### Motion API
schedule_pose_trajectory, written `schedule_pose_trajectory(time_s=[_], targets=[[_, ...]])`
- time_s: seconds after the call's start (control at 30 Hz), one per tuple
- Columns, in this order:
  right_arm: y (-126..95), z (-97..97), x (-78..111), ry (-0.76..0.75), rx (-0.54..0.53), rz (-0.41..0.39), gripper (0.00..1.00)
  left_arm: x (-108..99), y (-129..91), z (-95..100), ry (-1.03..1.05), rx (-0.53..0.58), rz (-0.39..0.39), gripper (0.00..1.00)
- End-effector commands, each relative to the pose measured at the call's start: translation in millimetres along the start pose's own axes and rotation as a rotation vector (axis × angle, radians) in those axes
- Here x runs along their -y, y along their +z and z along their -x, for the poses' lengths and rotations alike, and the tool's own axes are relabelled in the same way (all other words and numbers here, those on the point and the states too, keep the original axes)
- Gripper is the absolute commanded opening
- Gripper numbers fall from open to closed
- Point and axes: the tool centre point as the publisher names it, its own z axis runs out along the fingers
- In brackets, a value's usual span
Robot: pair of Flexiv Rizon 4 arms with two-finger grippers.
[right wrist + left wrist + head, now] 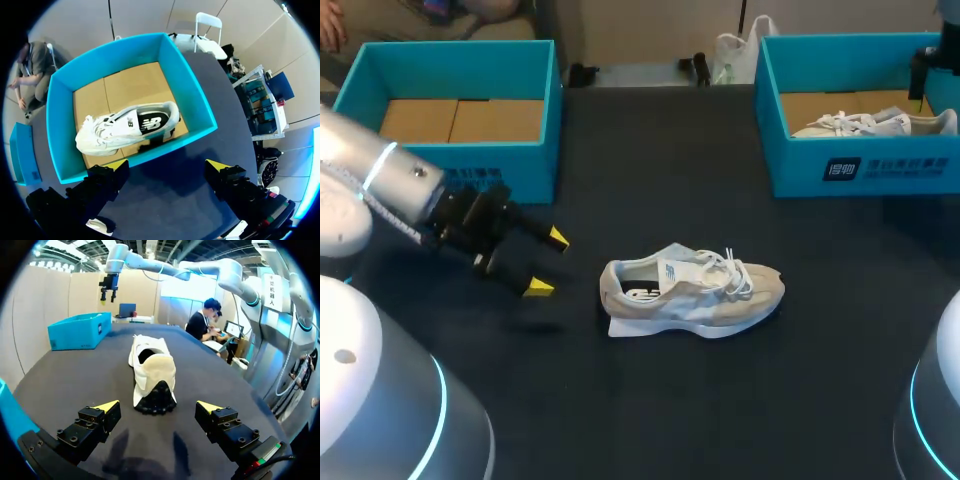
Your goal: Take the shoe out of the shoebox, open the shoe tongue, remove and reinsert the insole, then place the shoe into the shoebox
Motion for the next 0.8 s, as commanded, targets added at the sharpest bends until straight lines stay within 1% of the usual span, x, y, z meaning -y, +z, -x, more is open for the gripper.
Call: schedule_pose_trajectory(time_s=[0.03, 0.1, 0.13, 0.67, 0.7, 0.8], targets=[[0, 0.3, 0.3, 0.000, -0.002, 0.001, 1.00, -10, 7, -7.3, 0.010, 0.079, -0.098, 1.00], [0, 0.3, 0.3, 0.000, -0.002, 0.001, 1.00, -11, 8, -7.2, 0.020, 0.107, -0.127, 1.00], [0, 0.3, 0.3, 0.000, -0.002, 0.001, 1.00, -12, 9, -7.3, -0.015, 0.097, -0.141, 1.00], [0, 0.3, 0.3, 0.000, -0.002, 0.001, 1.00, -13, 10, -7.4, -0.009, 0.106, -0.140, 1.00], [0, 0.3, 0.3, 0.000, -0.002, 0.001, 1.00, -13, 12, -7.6, -0.003, 0.115, -0.139, 1.00], [0, 0.3, 0.3, 0.000, -0.002, 0.001, 1.00, -13, 22, -8.6, -0.014, 0.172, -0.173, 1.00]])
